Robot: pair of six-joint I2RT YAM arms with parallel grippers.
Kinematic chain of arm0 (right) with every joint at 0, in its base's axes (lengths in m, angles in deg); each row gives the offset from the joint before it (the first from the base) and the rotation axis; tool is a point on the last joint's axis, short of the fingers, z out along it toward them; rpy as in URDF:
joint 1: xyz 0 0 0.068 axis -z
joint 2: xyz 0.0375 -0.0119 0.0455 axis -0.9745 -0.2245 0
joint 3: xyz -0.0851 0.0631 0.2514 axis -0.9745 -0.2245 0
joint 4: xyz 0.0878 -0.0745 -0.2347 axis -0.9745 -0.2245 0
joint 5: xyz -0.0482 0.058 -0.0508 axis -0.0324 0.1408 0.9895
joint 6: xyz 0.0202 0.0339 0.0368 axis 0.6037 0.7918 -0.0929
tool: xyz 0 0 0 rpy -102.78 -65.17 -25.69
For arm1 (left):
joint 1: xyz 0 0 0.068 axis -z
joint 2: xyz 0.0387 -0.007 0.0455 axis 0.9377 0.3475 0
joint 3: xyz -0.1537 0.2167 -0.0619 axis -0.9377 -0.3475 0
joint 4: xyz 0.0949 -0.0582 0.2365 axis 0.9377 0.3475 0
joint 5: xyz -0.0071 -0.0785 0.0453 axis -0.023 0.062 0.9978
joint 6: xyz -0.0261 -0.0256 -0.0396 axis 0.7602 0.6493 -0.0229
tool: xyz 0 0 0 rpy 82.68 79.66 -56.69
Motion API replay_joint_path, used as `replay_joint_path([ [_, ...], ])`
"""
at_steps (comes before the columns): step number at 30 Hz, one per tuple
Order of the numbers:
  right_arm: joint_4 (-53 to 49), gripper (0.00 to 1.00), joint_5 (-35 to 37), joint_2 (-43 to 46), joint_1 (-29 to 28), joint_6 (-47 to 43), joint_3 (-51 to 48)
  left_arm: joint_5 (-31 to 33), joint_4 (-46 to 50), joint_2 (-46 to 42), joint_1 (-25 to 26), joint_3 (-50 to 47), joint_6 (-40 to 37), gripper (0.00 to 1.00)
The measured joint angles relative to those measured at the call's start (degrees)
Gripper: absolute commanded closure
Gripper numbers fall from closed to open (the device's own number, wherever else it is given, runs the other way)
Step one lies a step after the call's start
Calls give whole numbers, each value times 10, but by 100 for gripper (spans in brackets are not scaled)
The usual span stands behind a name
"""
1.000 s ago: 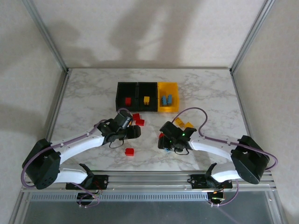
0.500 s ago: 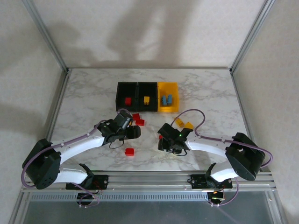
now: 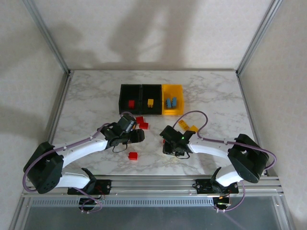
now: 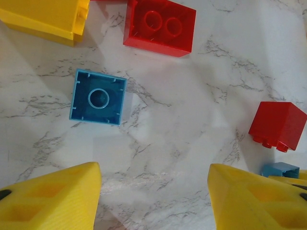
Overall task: Sort the legos into containers by color
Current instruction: Pick up the lego from the bottom-center of the table, then place the lego in the container.
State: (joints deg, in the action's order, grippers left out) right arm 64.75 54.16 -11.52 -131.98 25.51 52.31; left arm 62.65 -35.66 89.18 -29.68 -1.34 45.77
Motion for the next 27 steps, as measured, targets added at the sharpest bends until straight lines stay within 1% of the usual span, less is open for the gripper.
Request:
replay_joint_path([
  [6, -24, 70, 8, 2, 0, -5, 27, 0, 1, 15, 0, 0, 0, 41],
  [10, -59, 70, 19, 23, 12, -29, 68, 0, 1, 15, 0, 13, 0, 41],
  [12, -67, 70, 21, 33, 35, -47, 94, 0, 1, 15, 0, 24, 0, 41],
  [14, -72, 70, 23, 40, 71, -70, 124, 1, 0, 15, 0, 35, 0, 41],
  [19, -78, 70, 24, 26, 157, -129, 208, 3, -4, 15, 0, 54, 2, 40],
  [23, -73, 70, 23, -33, 210, -168, 299, 3, -17, 15, 0, 72, 14, 40],
  [27, -62, 70, 22, -108, 238, -195, 371, 3, -30, 15, 0, 82, 22, 40],
])
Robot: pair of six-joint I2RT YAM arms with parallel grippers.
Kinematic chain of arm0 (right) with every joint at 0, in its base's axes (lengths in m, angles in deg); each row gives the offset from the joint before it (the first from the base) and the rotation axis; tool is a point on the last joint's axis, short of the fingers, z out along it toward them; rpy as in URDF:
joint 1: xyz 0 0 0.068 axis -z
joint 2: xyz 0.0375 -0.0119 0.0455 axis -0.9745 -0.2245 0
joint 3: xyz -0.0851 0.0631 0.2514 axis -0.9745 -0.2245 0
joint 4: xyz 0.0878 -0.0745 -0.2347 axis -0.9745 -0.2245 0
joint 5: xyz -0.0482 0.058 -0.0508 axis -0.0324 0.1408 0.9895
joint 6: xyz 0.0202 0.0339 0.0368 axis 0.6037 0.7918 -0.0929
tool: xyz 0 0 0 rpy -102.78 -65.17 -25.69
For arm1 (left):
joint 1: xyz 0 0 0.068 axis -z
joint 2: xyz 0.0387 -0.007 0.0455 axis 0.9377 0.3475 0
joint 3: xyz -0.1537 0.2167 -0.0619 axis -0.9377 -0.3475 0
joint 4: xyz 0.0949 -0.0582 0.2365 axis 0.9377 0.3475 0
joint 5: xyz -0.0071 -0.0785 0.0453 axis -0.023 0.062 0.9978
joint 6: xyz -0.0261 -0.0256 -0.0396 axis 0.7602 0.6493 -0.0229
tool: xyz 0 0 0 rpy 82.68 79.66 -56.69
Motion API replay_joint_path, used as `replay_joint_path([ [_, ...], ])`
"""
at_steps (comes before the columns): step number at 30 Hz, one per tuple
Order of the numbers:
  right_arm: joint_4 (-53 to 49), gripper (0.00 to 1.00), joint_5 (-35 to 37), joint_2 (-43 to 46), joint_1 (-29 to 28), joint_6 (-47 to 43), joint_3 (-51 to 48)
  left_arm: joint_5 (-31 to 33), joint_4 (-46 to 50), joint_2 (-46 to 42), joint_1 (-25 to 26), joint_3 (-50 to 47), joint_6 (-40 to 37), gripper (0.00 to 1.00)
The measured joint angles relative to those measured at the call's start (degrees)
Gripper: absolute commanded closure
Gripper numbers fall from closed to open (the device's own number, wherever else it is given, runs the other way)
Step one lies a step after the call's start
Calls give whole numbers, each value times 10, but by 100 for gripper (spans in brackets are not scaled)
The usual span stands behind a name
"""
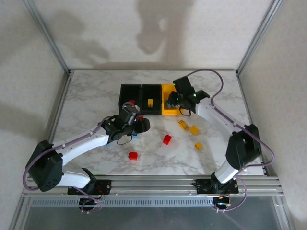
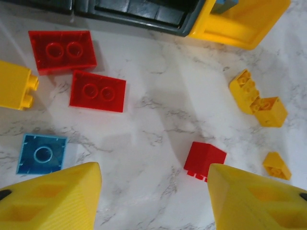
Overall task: Sort the legos into containers by color
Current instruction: Place the lego in the container.
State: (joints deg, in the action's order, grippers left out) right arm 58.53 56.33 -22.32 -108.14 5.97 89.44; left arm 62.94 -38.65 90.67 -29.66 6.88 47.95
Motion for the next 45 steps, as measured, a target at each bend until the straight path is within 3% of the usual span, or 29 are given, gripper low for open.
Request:
replay_joint_path([
  [13, -4, 69, -6, -218, 50, -22, 175, 4, -1, 0, 0, 2, 10, 40],
  [20, -21, 68, -4, -291, 55, -22, 254, 7, 0, 0, 0, 2, 10, 40],
  [45, -45, 63, -4, -337, 59, -15, 293, 24, 0, 0, 0, 2, 12, 40],
])
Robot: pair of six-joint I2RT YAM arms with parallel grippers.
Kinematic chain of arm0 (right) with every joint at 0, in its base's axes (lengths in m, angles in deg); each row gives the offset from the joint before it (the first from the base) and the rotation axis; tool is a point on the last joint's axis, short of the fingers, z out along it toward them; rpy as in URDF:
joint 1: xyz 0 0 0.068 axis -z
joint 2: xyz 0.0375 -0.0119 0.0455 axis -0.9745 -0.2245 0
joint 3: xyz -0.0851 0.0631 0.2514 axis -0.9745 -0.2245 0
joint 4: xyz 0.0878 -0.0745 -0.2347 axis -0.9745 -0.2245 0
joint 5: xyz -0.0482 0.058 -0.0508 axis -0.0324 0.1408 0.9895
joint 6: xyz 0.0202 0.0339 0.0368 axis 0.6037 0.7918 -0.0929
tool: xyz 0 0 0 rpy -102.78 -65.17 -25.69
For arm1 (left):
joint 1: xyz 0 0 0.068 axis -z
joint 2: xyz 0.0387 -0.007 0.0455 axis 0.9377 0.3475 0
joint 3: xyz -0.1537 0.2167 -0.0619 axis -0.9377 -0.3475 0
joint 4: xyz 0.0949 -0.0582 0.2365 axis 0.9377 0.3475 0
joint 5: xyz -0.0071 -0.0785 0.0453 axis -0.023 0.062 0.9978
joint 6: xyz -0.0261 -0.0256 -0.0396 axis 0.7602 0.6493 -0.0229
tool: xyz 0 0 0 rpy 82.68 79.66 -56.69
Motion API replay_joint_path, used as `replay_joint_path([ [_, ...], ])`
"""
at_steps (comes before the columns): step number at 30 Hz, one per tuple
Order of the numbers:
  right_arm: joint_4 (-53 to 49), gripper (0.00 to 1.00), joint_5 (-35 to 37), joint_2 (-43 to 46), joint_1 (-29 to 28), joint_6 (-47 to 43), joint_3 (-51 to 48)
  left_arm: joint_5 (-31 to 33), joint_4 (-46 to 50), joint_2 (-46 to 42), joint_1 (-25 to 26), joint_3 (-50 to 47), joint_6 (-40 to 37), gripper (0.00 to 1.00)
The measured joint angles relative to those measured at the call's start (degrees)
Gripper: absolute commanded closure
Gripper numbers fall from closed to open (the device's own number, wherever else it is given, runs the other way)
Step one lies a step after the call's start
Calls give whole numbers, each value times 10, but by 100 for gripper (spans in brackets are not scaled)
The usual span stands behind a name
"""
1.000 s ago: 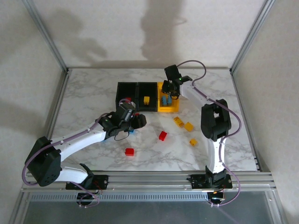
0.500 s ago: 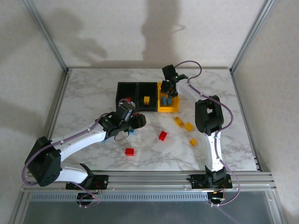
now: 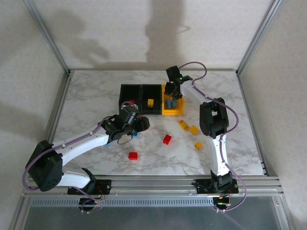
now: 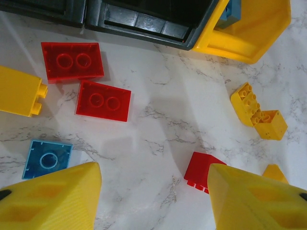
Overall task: Sort the legos into containers by color
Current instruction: Place the lego in the container, then pick up the lego from the middle-left of the table.
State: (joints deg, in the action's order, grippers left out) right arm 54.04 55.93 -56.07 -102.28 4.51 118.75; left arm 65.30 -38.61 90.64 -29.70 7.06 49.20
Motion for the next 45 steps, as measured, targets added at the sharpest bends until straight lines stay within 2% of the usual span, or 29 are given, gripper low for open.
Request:
replay_joint_path([
  [8, -3, 51, 0, -6, 0, 5, 2, 6, 0, 0, -1, 0, 0, 40],
  [14, -3, 51, 0, 0, 0, 5, 2, 13, 0, -1, -1, 0, 3, 40],
  [18, 7, 51, 0, 42, -1, 3, -19, 16, 4, -7, -1, 0, 5, 40],
  [30, 108, 49, -18, 322, -42, -10, -272, 37, 54, -33, -38, -12, 7, 40],
  [35, 121, 41, -30, 393, -63, -19, -383, 41, 68, -35, -42, -16, 6, 43],
  [45, 128, 41, -54, 508, -93, -10, -542, 48, 82, -26, -38, -23, 6, 45],
])
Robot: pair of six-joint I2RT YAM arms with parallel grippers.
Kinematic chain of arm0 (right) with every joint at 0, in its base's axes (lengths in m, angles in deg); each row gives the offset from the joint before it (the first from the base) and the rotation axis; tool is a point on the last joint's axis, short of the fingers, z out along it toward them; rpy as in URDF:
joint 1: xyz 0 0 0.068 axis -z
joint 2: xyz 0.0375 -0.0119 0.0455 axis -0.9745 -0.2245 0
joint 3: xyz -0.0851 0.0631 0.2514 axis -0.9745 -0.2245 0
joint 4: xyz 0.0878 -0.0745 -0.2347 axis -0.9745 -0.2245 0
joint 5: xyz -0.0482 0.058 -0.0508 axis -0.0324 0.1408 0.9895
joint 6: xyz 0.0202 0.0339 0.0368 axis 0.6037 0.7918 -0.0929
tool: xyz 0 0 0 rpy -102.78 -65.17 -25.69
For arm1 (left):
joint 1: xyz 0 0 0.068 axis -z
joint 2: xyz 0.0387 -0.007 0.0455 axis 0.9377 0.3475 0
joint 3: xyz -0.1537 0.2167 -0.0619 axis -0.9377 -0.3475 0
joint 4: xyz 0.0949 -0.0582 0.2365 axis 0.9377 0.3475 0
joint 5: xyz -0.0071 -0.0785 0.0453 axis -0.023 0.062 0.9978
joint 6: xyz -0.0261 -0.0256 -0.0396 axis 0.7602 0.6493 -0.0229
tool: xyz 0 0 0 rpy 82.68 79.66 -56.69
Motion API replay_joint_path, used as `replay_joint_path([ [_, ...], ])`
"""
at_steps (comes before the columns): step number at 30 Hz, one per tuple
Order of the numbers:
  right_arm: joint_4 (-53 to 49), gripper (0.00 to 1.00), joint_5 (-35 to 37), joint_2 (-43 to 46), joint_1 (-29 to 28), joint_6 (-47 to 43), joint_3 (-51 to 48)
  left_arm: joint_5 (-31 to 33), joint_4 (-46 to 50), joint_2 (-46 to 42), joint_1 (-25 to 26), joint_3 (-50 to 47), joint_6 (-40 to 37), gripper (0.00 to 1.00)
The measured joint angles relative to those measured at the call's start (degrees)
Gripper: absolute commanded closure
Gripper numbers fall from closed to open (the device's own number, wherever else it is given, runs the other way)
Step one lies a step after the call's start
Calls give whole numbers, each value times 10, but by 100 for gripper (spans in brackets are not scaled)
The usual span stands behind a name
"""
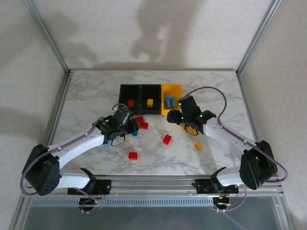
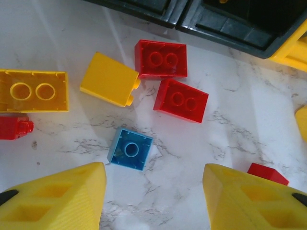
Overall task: Sort the legos into containers by color
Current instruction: Pick up the lego from the middle-left of the table.
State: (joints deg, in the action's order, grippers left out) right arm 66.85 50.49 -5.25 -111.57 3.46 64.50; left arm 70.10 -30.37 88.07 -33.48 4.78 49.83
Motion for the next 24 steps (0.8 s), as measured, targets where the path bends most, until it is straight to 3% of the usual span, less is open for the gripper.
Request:
replay_joint_path([
  [10, 7, 41, -13, 33, -2, 26, -64, -3, 55, 15, 68, -16, 10, 34],
  [16, 35, 35, -83, 61, -16, 22, -109, -10, 105, -10, 107, -62, 35, 27],
  [24, 57, 37, -125, 87, -40, 21, -147, -17, 109, 16, 151, -63, 53, 27],
])
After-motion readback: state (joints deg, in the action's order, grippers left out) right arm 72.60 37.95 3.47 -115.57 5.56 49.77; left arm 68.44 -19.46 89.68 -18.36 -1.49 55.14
